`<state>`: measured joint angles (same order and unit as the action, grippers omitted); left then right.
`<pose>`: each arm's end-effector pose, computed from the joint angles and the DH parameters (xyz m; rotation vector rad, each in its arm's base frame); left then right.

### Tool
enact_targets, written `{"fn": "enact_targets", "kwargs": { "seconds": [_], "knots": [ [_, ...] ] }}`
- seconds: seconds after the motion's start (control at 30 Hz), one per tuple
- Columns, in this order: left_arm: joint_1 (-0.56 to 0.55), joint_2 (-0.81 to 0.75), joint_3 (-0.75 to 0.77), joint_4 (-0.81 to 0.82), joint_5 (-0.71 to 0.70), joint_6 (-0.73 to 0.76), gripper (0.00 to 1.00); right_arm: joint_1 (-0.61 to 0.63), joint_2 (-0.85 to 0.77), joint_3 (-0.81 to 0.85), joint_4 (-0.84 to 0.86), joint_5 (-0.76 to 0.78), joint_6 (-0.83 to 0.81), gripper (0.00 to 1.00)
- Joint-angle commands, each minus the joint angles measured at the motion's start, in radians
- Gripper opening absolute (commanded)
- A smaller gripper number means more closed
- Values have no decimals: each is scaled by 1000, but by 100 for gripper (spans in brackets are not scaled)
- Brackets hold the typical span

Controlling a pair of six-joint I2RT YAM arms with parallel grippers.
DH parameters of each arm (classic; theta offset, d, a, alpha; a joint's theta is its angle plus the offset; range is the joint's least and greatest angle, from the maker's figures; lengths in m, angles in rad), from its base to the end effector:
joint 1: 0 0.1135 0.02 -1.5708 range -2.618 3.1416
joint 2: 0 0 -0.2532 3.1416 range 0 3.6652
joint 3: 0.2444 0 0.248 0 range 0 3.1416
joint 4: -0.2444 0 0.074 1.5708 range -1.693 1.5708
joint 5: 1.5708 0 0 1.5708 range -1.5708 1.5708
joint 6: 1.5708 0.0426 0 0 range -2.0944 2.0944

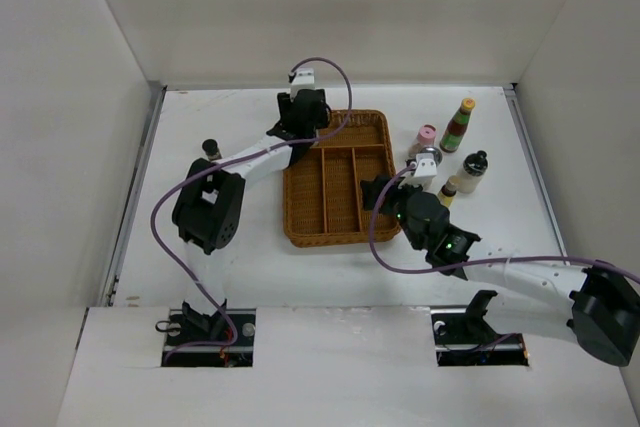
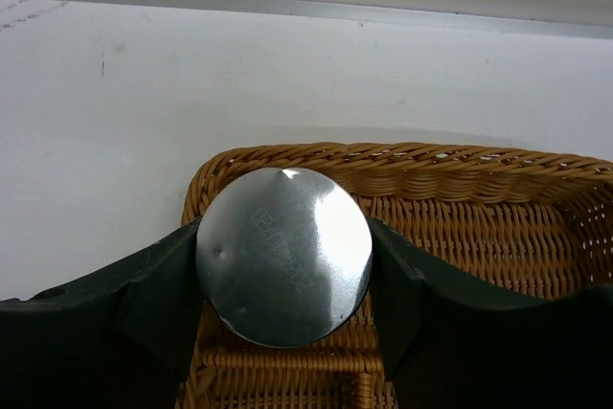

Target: Organize the condiment bottles

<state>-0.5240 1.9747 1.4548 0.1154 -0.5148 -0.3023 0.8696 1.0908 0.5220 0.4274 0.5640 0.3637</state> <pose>0.4090 -0.2121 0.2351 -0.1172 1.9171 -0.0450 0.1768 0.1741 0.2435 -0.0114 1.7095 0.4401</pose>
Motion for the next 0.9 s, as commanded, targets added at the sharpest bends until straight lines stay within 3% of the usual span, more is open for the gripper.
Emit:
{"fn": "enact_targets", "kwargs": {
  "seconds": [0.0,0.1,0.33,0.43,0.53,0.63,0.77,0.87],
  "knots": [
    [2,-59,-17,133,-8,5,63,-10,-12,-5,53,-4,11,83],
    [0,-63,-42,144,-28,5,78,-16,-11,-4,50,-7,11,86],
    [-14,-149,-96,199,-62,6,93,-36,-46,-10,40,-3,17,86],
    [-24,-244,-151,262,-65,6,98,-36,-57,-5,31,-4,18,73],
    [-34,-368,-240,372,-59,5,100,-36,-57,22,-7,0,18,44],
    [-46,-496,-333,470,-63,2,100,-37,-63,70,-77,22,18,30],
    [-73,-641,-473,553,-65,-21,99,-69,-68,145,-176,83,4,32],
    [-107,-720,-591,564,-59,-64,81,-140,-55,200,-251,117,1,56]
  ]
}}
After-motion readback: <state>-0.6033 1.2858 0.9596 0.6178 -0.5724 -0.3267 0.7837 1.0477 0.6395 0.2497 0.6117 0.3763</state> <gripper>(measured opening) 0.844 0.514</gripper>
